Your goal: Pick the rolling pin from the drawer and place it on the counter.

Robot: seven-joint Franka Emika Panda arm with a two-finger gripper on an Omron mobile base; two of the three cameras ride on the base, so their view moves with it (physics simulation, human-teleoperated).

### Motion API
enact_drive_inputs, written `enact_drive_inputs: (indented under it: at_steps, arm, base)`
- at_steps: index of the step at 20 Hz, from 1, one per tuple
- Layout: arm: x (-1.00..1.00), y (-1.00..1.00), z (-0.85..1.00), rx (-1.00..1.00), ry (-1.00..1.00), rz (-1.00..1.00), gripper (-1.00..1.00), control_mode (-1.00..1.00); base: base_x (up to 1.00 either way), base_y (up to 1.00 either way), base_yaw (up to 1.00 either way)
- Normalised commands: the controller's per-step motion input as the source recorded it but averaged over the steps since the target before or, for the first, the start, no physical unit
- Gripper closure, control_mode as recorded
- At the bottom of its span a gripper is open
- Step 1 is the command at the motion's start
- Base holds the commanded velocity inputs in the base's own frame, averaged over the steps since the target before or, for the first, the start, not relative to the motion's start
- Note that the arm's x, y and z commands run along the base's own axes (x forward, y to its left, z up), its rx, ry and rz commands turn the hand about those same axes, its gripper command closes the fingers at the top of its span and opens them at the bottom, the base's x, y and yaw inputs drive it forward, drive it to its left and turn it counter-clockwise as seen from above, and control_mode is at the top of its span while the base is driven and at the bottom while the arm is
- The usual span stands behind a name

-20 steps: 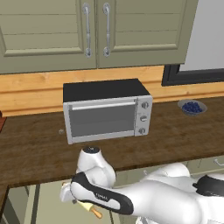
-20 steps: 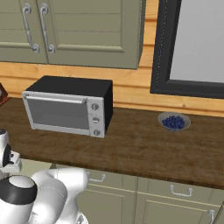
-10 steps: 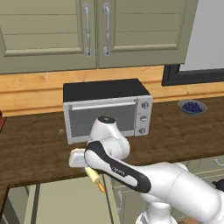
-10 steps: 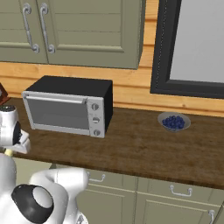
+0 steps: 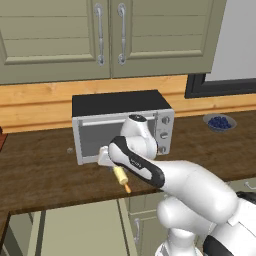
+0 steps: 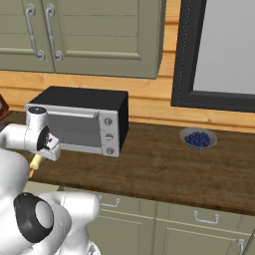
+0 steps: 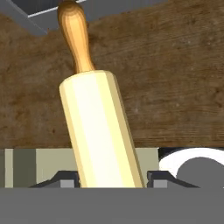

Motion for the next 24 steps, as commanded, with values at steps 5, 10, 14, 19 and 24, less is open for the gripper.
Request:
enact_drive_inputs:
  at_steps: [5,10,14,19,24]
  arm:
    - [0.4,-0.18,-0.28,-0.08,0.0,0.0,1.0,-1.0]
    - [0.22,0.0,-0.4,-0.08,0.0,0.0,1.0,-1.0]
    - [0.23,0.0,-0.35,-0.06,0.0,0.0,1.0,-1.0]
    - [0.2,0.0,-0.24,-0.01,0.0,0.0,1.0,-1.0]
    - [0.1,0.0,-0.38,-0.01,0.0,0.0,1.0,-1.0]
  base:
    - [0.0,0.0,0.0]
    - [0.0,0.0,0.0]
    - [0.0,0.0,0.0]
    - [0.0,0.0,0.0]
    - [0.0,0.0,0.0]
